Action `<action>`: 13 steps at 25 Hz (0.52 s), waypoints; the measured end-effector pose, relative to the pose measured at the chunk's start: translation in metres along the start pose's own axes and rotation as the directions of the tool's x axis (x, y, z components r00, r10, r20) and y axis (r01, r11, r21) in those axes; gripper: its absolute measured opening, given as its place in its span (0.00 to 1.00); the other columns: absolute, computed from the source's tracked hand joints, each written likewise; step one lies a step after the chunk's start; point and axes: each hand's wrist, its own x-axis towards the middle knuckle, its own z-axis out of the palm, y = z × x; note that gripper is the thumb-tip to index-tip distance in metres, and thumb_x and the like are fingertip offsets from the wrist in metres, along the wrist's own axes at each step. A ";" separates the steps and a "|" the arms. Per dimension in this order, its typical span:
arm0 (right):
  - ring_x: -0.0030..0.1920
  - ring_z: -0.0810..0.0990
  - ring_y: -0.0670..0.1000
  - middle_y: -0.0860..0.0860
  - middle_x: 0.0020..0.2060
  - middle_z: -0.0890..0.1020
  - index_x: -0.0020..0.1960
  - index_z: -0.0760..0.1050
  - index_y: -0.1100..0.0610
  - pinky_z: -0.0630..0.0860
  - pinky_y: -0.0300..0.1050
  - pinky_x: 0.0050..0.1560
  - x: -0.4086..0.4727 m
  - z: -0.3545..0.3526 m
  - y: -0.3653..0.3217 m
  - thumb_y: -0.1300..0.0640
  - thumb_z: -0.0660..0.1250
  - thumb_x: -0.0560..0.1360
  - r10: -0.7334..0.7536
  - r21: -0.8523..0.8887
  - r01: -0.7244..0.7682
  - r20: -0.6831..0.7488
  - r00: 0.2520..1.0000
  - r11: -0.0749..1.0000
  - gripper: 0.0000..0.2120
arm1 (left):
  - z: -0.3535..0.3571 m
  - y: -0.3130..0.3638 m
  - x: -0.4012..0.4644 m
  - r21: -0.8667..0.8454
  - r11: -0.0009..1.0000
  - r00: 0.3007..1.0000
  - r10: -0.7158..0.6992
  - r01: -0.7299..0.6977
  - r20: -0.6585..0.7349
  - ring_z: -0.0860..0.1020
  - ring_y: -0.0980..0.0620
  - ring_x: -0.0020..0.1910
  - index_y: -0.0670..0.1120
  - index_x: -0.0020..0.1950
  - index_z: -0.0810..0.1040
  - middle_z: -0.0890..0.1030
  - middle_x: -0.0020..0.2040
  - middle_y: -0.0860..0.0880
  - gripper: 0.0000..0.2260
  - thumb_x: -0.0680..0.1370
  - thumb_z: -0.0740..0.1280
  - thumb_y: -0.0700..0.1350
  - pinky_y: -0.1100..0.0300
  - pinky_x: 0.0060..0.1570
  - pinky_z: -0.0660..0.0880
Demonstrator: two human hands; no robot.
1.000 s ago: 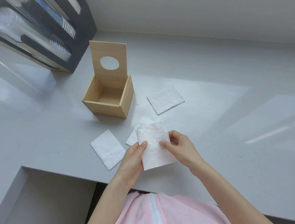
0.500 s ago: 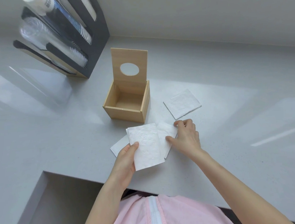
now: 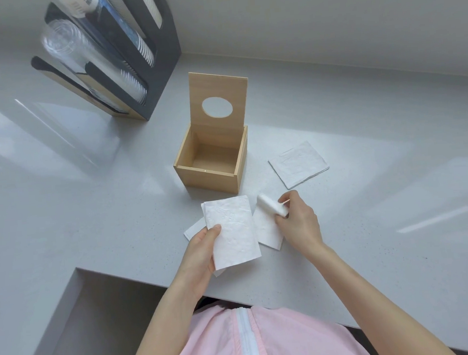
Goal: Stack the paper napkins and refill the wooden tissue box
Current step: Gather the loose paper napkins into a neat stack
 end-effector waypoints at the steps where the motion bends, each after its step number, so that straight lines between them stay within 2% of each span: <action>1: 0.45 0.73 0.54 0.53 0.45 0.75 0.57 0.68 0.61 0.67 0.45 0.43 -0.001 -0.001 -0.001 0.66 0.60 0.73 0.019 0.089 -0.019 -0.007 1.000 0.996 0.13 | -0.001 0.000 0.000 -0.001 1.000 1.000 0.000 0.000 -0.002 0.81 0.54 0.44 0.47 0.49 0.78 0.83 0.47 0.49 0.10 0.80 0.56 0.43 0.57 0.47 0.76; 3: 0.44 0.72 0.52 0.52 0.43 0.74 0.57 0.70 0.62 0.67 0.39 0.42 -0.001 -0.005 -0.003 0.65 0.62 0.73 0.065 0.235 -0.060 -0.012 0.998 0.970 0.12 | -0.003 0.001 0.000 0.002 1.000 1.000 0.000 0.000 -0.004 0.81 0.53 0.45 0.47 0.49 0.78 0.82 0.48 0.49 0.10 0.81 0.56 0.42 0.57 0.46 0.76; 5: 0.41 0.73 0.51 0.51 0.38 0.76 0.51 0.73 0.61 0.68 0.30 0.34 -0.003 -0.012 -0.003 0.62 0.63 0.74 0.076 0.323 -0.067 -0.016 0.997 0.944 0.06 | -0.004 0.002 0.001 0.005 1.000 1.000 0.003 -0.003 -0.008 0.80 0.52 0.46 0.48 0.49 0.78 0.82 0.48 0.49 0.11 0.81 0.56 0.42 0.56 0.46 0.76; 6: 0.40 0.74 0.50 0.50 0.36 0.77 0.47 0.74 0.59 0.68 0.29 0.35 -0.004 -0.017 -0.005 0.61 0.64 0.74 0.073 0.380 -0.062 -0.014 0.997 0.923 0.03 | -0.004 0.003 0.002 0.002 1.000 1.000 0.003 -0.003 -0.008 0.80 0.51 0.47 0.48 0.49 0.77 0.82 0.48 0.49 0.11 0.81 0.56 0.42 0.55 0.46 0.76; 8: 0.41 0.77 0.49 0.49 0.39 0.80 0.45 0.76 0.54 0.72 0.36 0.43 -0.008 -0.029 -0.011 0.61 0.64 0.75 0.048 0.520 -0.042 0.002 0.999 0.853 0.03 | -0.006 0.003 0.004 0.005 1.000 1.000 0.003 -0.003 -0.006 0.80 0.51 0.48 0.47 0.50 0.77 0.82 0.49 0.48 0.10 0.81 0.56 0.42 0.55 0.47 0.76; 10: 0.43 0.79 0.48 0.51 0.42 0.82 0.47 0.78 0.54 0.74 0.42 0.49 -0.013 -0.041 -0.019 0.60 0.64 0.76 0.001 0.619 -0.028 0.045 0.999 0.785 0.05 | -0.007 0.003 0.005 0.024 1.000 1.000 -0.002 0.002 -0.001 0.80 0.51 0.48 0.46 0.53 0.77 0.82 0.49 0.48 0.10 0.81 0.56 0.42 0.56 0.47 0.76; 13: 0.46 0.81 0.48 0.50 0.44 0.83 0.48 0.78 0.54 0.77 0.45 0.52 -0.020 -0.043 -0.033 0.60 0.63 0.77 -0.090 0.701 -0.059 0.174 0.981 0.711 0.06 | -0.008 0.003 0.006 0.035 0.999 1.000 -0.017 0.017 0.014 0.80 0.49 0.48 0.44 0.55 0.78 0.82 0.50 0.46 0.11 0.80 0.57 0.43 0.54 0.49 0.76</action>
